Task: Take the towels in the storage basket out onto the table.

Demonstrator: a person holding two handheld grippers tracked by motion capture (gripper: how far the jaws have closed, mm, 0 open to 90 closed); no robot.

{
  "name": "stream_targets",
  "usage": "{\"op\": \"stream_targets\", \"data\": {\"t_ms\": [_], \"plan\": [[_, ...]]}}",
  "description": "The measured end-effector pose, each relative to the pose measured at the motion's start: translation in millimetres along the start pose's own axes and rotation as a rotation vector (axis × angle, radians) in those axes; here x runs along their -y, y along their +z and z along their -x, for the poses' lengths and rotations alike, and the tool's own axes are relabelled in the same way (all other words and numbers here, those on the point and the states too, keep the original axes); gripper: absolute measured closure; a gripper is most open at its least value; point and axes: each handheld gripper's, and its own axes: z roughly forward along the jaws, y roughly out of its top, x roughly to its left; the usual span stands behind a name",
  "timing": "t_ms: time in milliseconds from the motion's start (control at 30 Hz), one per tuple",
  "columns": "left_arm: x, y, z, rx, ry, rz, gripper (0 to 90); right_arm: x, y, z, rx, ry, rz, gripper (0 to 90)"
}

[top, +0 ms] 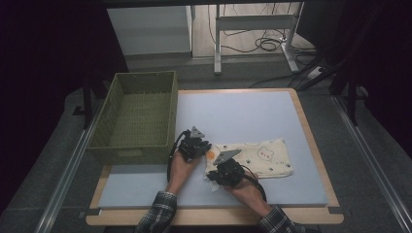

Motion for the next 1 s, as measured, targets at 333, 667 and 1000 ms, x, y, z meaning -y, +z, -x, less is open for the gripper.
{"op": "stream_targets", "data": {"t_ms": [333, 667, 1000], "plan": [[2.4, -17.4, 7.7, -0.102, -0.048, 0.058, 86.1, -8.9, 1.6, -3.1, -0.028, 0.003, 0.028, 84.2], [-19.1, -18.4, 21.5, -0.079, -0.013, 0.114, 85.9, -0.5, -27.6, 0.7, 0.002, 0.009, 0.086, 84.2], [-48.1, 1.0, 39.4, -0.001, 0.035, 0.13, 86.0, 22.4, -67.6, 20.2, 0.062, 0.054, 0.14, 84.2]]}}
